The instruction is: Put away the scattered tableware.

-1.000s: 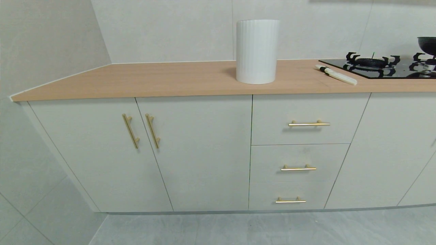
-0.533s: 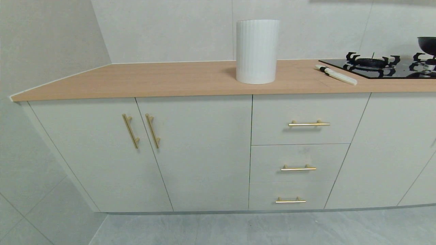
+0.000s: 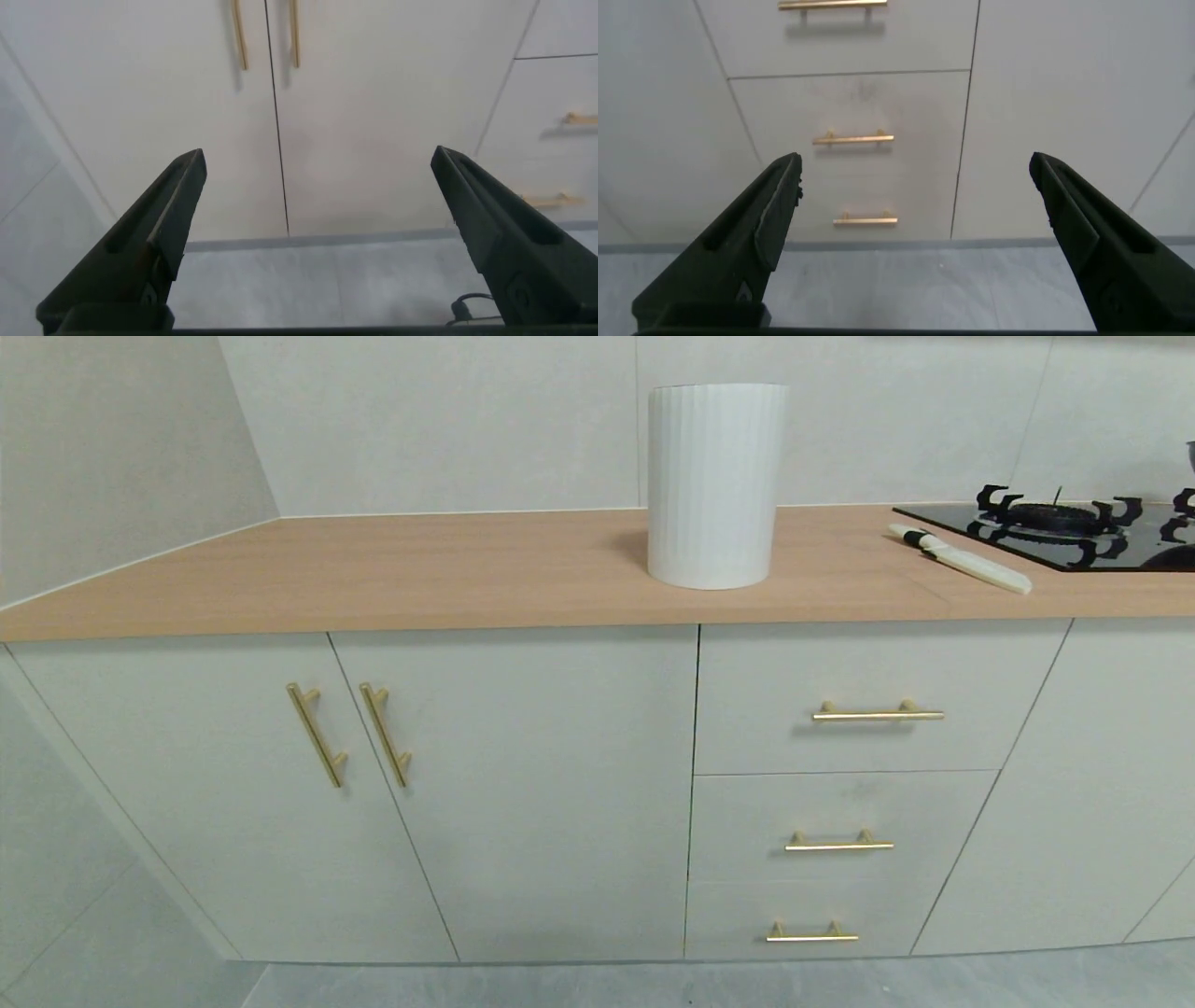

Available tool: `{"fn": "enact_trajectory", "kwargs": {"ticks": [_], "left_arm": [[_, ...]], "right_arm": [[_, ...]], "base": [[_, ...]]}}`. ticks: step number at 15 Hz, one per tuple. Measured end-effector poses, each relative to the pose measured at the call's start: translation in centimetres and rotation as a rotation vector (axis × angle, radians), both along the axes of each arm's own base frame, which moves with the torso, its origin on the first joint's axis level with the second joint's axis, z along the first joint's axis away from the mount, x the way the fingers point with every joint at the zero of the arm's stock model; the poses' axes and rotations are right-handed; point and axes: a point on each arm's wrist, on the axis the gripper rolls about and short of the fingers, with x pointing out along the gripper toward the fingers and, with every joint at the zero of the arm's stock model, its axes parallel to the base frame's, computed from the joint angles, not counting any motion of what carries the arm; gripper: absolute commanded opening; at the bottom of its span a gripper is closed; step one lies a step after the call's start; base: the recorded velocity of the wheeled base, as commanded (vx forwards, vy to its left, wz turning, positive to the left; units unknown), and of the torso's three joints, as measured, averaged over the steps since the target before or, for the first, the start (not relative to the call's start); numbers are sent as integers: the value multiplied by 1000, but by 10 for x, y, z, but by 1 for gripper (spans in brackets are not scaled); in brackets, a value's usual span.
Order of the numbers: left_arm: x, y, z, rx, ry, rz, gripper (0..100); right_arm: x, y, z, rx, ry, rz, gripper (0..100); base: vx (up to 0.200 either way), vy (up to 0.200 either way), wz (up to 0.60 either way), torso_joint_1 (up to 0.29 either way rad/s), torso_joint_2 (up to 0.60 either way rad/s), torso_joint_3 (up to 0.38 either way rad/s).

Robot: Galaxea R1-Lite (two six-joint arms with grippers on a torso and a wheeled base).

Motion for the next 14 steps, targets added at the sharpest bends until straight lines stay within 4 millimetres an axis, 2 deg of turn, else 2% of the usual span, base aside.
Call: {"fn": "enact_trajectory", "kwargs": {"ticks": [11, 14], "left_arm": [[0, 0, 0, 0, 0, 0, 100], [0, 0, 0, -2, 0, -1, 100]], "right_arm": [[0, 0, 0, 1, 1, 0, 100], [0, 0, 0, 4, 1, 0, 100]], "base": [[200, 0, 0, 3, 1, 2], [0, 0, 0, 0, 0, 0]]}}
